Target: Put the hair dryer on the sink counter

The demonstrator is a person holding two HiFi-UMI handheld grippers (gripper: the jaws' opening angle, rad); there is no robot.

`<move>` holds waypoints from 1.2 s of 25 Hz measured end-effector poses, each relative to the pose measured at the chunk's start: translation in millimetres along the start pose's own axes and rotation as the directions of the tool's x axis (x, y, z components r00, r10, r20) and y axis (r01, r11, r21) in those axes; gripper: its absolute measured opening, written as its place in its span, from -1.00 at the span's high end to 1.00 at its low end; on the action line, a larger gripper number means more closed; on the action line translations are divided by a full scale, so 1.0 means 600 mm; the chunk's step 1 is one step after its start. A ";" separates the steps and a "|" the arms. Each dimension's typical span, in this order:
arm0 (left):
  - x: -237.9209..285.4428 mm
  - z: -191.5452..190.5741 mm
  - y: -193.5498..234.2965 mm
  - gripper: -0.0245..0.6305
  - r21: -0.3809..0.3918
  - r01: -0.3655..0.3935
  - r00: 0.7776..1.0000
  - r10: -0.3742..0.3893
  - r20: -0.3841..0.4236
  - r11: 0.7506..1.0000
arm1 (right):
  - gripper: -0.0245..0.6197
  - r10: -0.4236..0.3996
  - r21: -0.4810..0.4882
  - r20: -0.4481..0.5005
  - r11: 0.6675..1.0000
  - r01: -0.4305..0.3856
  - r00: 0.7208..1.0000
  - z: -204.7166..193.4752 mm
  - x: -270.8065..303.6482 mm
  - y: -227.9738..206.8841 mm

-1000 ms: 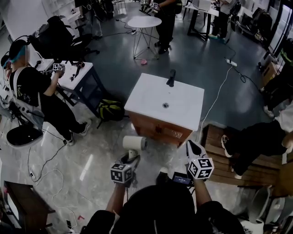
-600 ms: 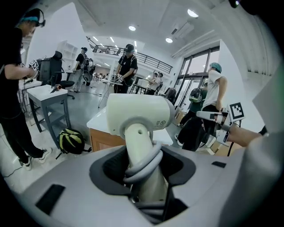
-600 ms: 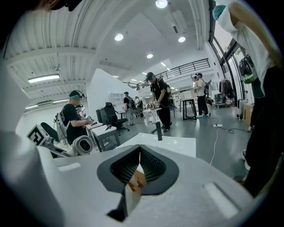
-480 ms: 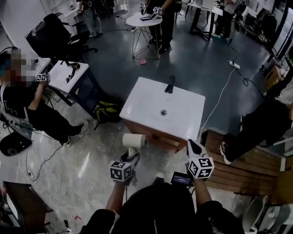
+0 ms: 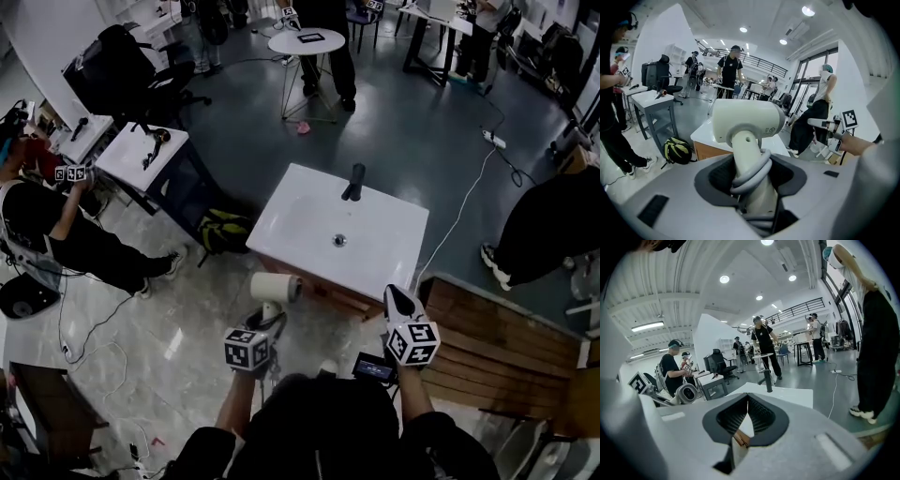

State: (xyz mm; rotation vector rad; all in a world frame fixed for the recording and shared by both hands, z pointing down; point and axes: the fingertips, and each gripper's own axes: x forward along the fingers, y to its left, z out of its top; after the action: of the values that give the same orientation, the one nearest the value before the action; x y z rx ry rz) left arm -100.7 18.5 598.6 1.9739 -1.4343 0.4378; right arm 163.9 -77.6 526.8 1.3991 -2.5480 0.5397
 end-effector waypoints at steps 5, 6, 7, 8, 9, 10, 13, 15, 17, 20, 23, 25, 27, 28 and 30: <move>0.003 0.019 0.008 0.33 0.002 -0.018 1.000 0.018 0.008 1.000 | 0.91 0.015 0.004 0.001 1.000 -0.015 1.000 0.009 0.019 -0.005; 0.003 0.021 0.011 0.33 0.003 -0.023 1.000 0.023 0.009 1.000 | 0.91 0.018 0.005 -0.001 1.000 -0.018 1.000 0.009 0.022 -0.005; 0.003 0.023 0.013 0.33 0.004 -0.027 1.000 0.027 0.010 1.000 | 0.91 0.022 0.004 -0.002 1.000 -0.022 1.000 0.010 0.026 -0.004; 0.005 0.026 0.016 0.33 0.003 -0.031 0.999 0.031 0.012 1.000 | 0.91 0.027 0.002 -0.002 1.000 -0.027 1.000 0.012 0.030 -0.004; 0.007 0.028 0.020 0.33 0.002 -0.034 0.999 0.034 0.013 0.999 | 0.91 0.030 0.001 -0.002 1.000 -0.030 1.000 0.013 0.034 -0.003; 0.011 0.032 0.024 0.33 0.001 -0.036 0.999 0.036 0.014 0.999 | 0.91 0.033 -0.001 -0.002 0.999 -0.033 0.999 0.015 0.039 -0.003; 0.028 0.044 0.041 0.33 -0.005 -0.031 0.999 0.031 0.015 0.999 | 0.91 0.037 -0.010 -0.005 0.999 -0.037 0.999 0.018 0.059 0.000; 0.046 0.054 0.053 0.33 -0.001 -0.023 1.000 0.023 0.012 1.000 | 0.91 0.030 -0.014 -0.005 0.999 -0.030 1.000 0.022 0.076 -0.004; 0.067 0.070 0.063 0.33 0.008 -0.010 1.000 0.010 0.007 1.000 | 0.91 0.015 -0.013 -0.002 1.000 -0.015 1.000 0.031 0.093 -0.011; 0.099 0.102 0.080 0.33 0.020 0.009 1.000 -0.010 0.004 1.000 | 0.91 -0.003 -0.012 0.004 1.000 0.003 1.000 0.049 0.120 -0.020; 0.136 0.142 0.100 0.33 0.034 0.026 1.000 -0.026 0.000 0.999 | 0.91 -0.023 -0.016 0.001 1.000 0.023 1.000 0.066 0.154 -0.031; 0.159 0.166 0.115 0.33 0.045 0.039 0.999 -0.038 -0.013 0.998 | 0.91 -0.040 -0.009 -0.004 0.999 0.040 0.999 0.077 0.176 -0.038; 0.180 0.189 0.129 0.33 0.057 0.055 0.998 -0.054 -0.021 0.997 | 0.91 -0.058 -0.001 -0.007 0.998 0.058 0.998 0.088 0.198 -0.046; 0.190 0.200 0.136 0.33 0.064 0.063 0.998 -0.061 -0.025 0.996 | 0.91 -0.066 0.002 -0.008 0.998 0.066 0.998 0.093 0.208 -0.049; 0.209 0.221 0.150 0.33 0.077 0.072 0.997 -0.070 -0.037 0.994 | 0.91 -0.078 0.004 -0.012 0.997 0.078 0.997 0.103 0.228 -0.054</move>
State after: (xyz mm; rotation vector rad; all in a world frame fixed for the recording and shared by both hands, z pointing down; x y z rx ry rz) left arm -155.0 -177.4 605.6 2.0624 -1.3397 0.5001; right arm 117.9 -224.1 522.7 1.4853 -2.4731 0.5385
